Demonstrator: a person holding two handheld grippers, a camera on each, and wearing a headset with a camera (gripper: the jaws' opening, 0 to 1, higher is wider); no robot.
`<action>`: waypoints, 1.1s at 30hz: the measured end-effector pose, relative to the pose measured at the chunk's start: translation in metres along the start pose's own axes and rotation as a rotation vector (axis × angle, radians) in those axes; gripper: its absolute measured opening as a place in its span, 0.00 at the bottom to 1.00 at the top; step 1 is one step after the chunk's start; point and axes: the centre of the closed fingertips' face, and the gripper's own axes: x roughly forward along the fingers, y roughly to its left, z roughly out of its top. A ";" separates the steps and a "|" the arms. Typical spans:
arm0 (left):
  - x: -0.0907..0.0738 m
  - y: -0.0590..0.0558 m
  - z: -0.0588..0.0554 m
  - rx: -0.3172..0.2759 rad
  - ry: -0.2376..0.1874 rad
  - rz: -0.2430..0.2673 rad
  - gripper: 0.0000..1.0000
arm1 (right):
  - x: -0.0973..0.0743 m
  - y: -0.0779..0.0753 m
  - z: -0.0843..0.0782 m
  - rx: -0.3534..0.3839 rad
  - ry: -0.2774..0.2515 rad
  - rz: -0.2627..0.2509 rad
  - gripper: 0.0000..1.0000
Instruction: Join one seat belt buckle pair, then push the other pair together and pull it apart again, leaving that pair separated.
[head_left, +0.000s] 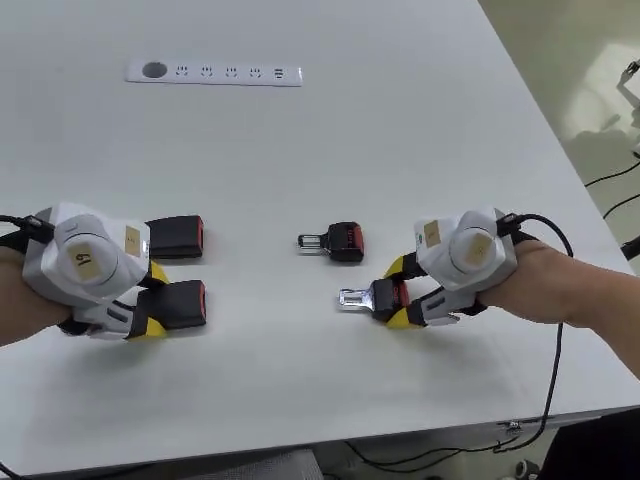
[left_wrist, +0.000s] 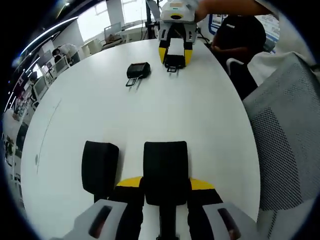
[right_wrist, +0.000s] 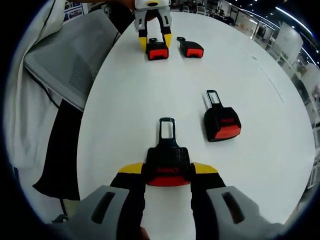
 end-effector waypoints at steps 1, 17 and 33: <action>0.000 0.000 0.000 0.000 0.000 0.000 0.34 | 0.000 0.000 0.000 0.010 0.004 -0.004 0.34; 0.001 -0.001 0.000 0.004 0.030 -0.011 0.33 | 0.020 0.011 0.044 0.034 -0.086 -0.023 0.33; 0.001 -0.004 0.004 0.009 0.020 -0.026 0.33 | 0.059 0.021 0.119 -0.004 -0.162 -0.005 0.33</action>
